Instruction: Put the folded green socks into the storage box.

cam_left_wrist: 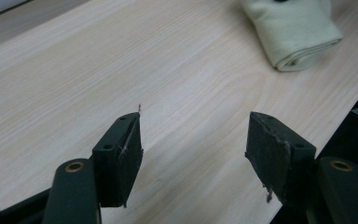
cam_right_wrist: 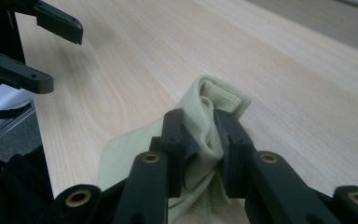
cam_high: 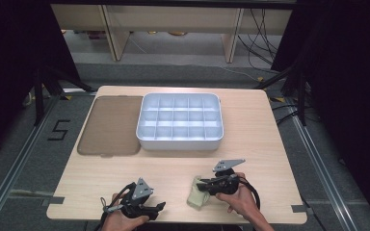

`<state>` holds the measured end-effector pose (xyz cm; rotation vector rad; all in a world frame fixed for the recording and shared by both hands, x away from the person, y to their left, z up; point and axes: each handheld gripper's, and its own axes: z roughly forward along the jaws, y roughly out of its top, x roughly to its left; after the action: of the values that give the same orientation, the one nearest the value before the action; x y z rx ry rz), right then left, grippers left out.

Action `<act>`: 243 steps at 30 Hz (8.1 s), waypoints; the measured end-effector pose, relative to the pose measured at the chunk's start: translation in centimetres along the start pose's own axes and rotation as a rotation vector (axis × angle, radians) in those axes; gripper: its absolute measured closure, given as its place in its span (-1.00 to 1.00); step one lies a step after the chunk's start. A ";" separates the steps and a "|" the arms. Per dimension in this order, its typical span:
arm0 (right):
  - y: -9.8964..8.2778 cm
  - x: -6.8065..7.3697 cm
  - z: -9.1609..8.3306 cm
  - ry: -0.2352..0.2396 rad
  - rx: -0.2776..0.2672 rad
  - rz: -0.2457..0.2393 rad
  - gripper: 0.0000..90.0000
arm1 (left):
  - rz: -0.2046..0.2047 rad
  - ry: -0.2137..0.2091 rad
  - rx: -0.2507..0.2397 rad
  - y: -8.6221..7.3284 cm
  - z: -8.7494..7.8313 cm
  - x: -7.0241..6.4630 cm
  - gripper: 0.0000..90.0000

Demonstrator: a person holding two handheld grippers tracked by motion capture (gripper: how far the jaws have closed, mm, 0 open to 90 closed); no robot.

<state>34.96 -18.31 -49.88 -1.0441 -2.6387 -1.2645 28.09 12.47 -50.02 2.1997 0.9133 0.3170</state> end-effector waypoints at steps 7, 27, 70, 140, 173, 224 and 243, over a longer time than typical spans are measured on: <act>1.0 0.8 -1.3 -0.032 -0.057 -0.065 0.67 | -0.035 0.001 -0.008 -0.4 -0.1 0.2 -0.28; 3.2 -0.5 -4.1 -0.143 -0.129 -0.166 0.67 | -0.044 0.017 0.003 -0.4 0.0 0.2 -0.44; 6.7 -3.4 -8.0 -0.297 -0.155 -0.171 0.67 | -0.072 0.038 -0.005 -0.3 0.2 0.3 -0.46; 15.1 -7.4 -6.6 -0.454 -0.065 -0.160 0.67 | -0.035 0.034 0.029 -0.3 0.0 0.4 -0.47; 15.8 -9.0 -3.4 -0.516 0.020 -0.176 0.66 | -0.037 0.031 0.026 -0.4 0.1 0.3 -0.47; 12.9 -9.6 0.8 -0.512 0.145 -0.264 0.64 | -0.040 0.030 0.025 -0.4 0.1 0.3 -0.47; 12.5 -10.0 1.0 -0.498 0.167 -0.220 0.62 | -0.008 0.030 0.039 -0.3 0.0 0.4 -0.47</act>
<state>50.28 -17.64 -45.11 -1.1974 -3.2387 -0.8732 28.23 12.90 -50.25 2.2321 0.9517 0.3312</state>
